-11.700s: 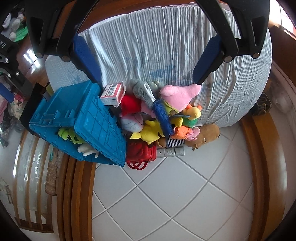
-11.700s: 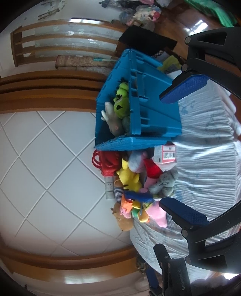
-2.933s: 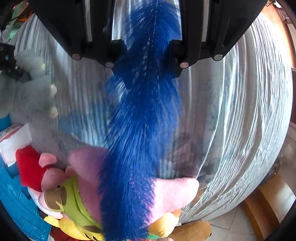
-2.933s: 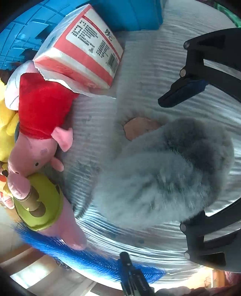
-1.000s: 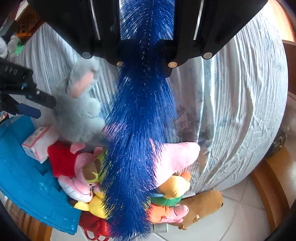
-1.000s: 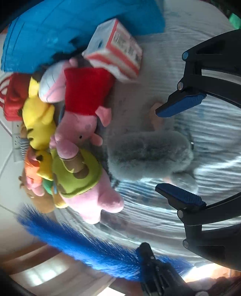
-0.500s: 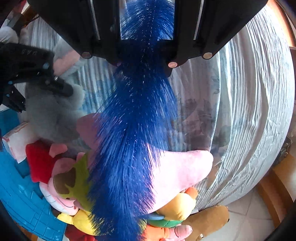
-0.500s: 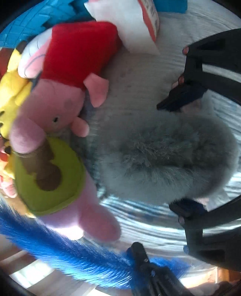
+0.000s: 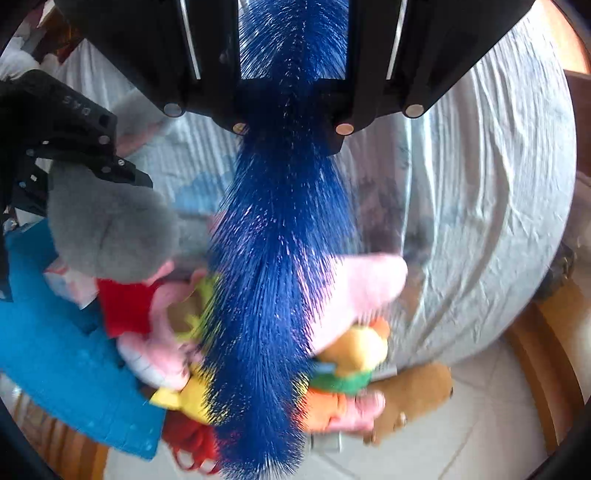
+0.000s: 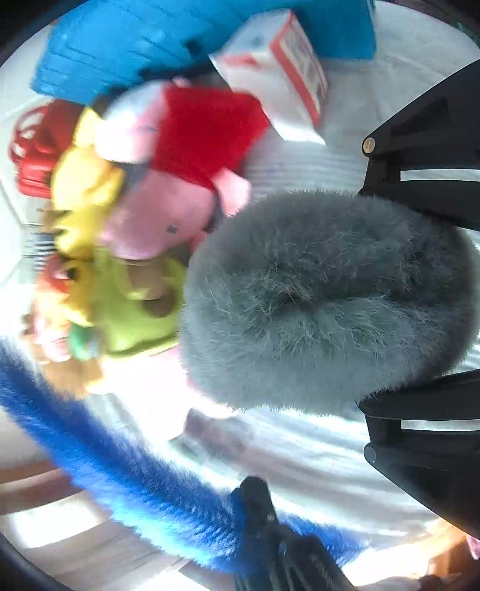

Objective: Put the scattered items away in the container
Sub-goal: 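Lift the blue duster with the left tool while the right tool lifts the grey plush, then carry the duster and grey plush in both tools over the blue crate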

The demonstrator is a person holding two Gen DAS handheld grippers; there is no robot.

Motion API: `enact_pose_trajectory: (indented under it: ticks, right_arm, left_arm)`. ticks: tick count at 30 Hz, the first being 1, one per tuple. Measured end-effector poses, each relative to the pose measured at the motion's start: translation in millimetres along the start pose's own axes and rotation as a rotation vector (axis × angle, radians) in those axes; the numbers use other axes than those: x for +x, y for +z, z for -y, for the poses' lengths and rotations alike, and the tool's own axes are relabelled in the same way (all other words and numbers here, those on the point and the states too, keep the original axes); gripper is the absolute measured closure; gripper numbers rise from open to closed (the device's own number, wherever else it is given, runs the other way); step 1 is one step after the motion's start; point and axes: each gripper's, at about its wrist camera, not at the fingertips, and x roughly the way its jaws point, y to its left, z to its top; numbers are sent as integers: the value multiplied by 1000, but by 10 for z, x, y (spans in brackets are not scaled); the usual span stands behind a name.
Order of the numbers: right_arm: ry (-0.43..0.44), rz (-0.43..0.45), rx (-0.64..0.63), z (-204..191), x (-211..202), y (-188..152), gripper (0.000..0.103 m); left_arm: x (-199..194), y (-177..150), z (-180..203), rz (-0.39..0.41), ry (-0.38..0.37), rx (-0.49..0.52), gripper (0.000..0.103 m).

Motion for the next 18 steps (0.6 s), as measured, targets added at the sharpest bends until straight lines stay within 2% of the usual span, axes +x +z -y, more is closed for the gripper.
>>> enact_pose_trajectory:
  ticks: [5,9,11,18]
  right_arm:
    - [-41,89,14,-31,-593,-85,61]
    - [-76,108,45,-85,-875,-141,61]
    - [-104,113,66,-66,-1030,-298,61]
    - [-169,118,146,273,-1378,-579,61]
  left_arm:
    - [-384,-33,85,64,-24,41,90]
    - [-578,-114,219,84,-54,78,90]
    - [-642,-160,303,89,-73,99,90]
    - [-816,-282,736,96,-133,167,90]
